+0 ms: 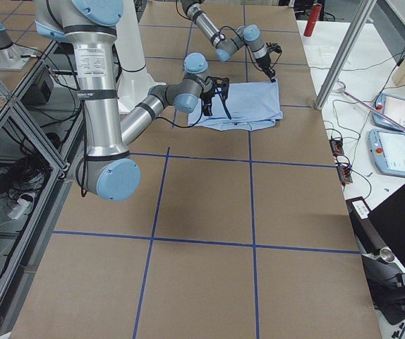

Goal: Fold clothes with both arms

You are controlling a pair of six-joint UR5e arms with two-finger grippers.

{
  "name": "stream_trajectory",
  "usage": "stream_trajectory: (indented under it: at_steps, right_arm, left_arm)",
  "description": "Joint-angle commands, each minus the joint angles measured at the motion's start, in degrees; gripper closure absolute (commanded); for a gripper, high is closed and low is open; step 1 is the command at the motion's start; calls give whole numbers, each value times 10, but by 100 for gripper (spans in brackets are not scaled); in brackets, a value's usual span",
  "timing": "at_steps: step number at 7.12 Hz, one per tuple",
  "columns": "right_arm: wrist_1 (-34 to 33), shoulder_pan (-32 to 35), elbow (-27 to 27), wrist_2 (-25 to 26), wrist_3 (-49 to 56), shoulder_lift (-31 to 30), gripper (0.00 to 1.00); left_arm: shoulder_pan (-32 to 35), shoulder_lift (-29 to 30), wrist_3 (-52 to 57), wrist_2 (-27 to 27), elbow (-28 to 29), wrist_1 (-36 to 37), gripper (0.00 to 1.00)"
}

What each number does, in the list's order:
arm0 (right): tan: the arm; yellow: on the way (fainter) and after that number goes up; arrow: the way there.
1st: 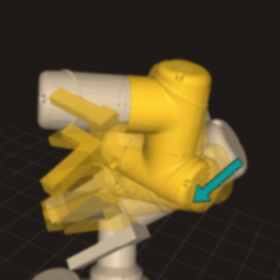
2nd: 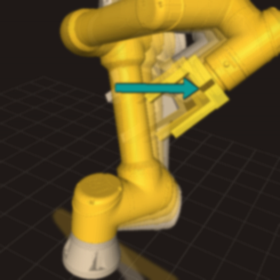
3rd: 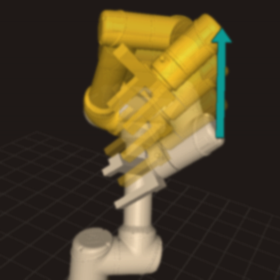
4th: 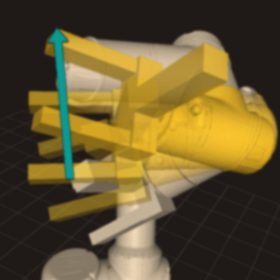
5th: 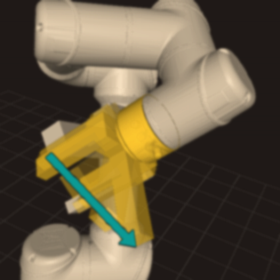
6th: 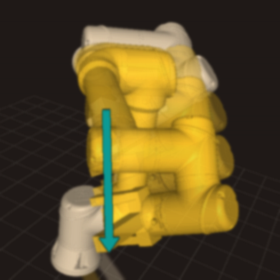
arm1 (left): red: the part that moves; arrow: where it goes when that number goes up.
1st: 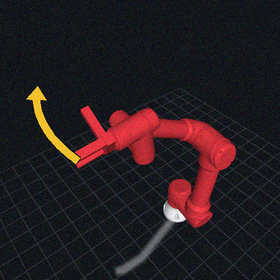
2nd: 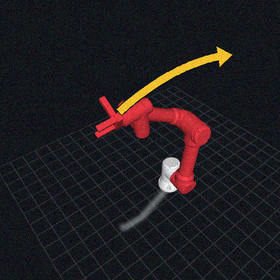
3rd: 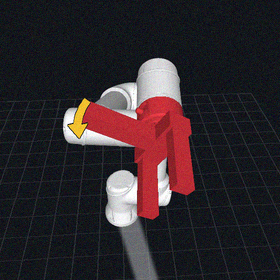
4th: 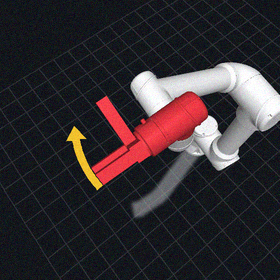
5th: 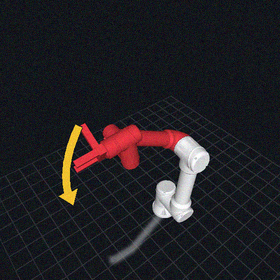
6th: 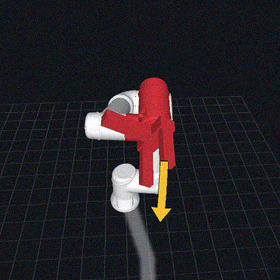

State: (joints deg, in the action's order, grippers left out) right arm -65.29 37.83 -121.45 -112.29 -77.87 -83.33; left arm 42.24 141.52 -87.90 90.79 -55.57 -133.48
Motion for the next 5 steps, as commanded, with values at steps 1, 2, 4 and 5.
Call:
stream_trajectory:
  at_steps: [1, 2, 4, 5]
  right_arm:
    - [-2, -2, 8, 3, 0, 3, 0]
    - [-3, -6, 16, 8, 1, 2, 0]
    - [-51, -33, 43, 44, 11, 49, 0]
    - [-122, -33, 75, 45, 43, 122, 0]
  left_arm:
    - [0, 5, 43, -14, 17, -26, 1]
    - [13, 5, 71, -7, 13, -24, 0]
    - [26, -24, 97, 80, -52, 7, 0]
    - [26, -65, 98, 98, -110, 11, 0]
